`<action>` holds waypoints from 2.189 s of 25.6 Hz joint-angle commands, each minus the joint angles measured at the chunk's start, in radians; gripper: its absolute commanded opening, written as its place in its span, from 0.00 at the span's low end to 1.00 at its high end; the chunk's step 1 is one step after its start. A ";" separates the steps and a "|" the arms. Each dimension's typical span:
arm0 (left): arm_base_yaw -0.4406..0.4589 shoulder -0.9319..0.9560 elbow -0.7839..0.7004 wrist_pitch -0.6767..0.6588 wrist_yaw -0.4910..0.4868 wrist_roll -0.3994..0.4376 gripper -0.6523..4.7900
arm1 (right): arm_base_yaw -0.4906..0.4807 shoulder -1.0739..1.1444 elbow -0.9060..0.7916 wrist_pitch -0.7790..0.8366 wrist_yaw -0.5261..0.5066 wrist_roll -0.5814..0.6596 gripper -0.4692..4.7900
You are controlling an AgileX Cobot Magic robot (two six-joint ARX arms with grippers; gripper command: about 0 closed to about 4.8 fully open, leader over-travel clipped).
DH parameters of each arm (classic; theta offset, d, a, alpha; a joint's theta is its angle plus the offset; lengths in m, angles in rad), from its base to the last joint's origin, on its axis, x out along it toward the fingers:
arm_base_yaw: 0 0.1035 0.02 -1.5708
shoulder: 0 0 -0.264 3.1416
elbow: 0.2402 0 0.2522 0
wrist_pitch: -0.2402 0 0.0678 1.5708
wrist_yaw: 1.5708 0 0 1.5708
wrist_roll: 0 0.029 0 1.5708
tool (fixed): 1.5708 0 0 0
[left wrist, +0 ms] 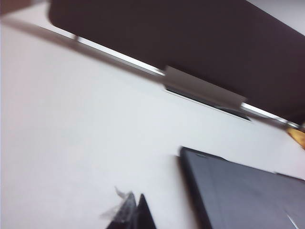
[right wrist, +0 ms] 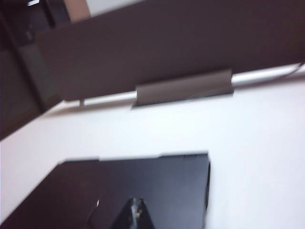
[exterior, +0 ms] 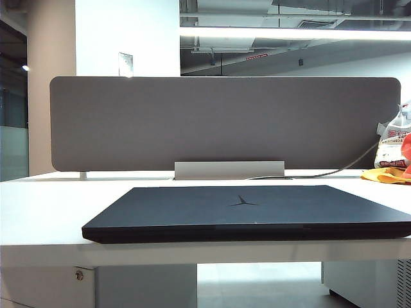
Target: Open the lid of the laptop and use the keypad to enter the password "123".
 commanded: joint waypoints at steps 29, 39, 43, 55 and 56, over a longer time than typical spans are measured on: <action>-0.019 0.288 0.758 -0.568 0.318 0.201 0.11 | 0.363 0.926 0.394 -0.009 -0.026 0.206 0.13; -0.021 0.292 0.778 -0.608 0.415 0.195 0.11 | 0.374 1.075 0.392 0.002 -0.164 0.330 0.63; -0.033 0.301 0.787 -0.608 0.450 0.195 0.11 | 0.374 1.081 0.392 0.004 -0.191 0.358 0.70; -0.151 0.469 0.895 -0.633 0.387 0.241 0.11 | 0.376 1.083 0.342 0.006 -0.242 0.480 0.82; -0.176 0.489 0.896 -0.633 0.372 0.246 0.11 | 0.377 1.083 0.332 0.008 -0.245 0.488 0.82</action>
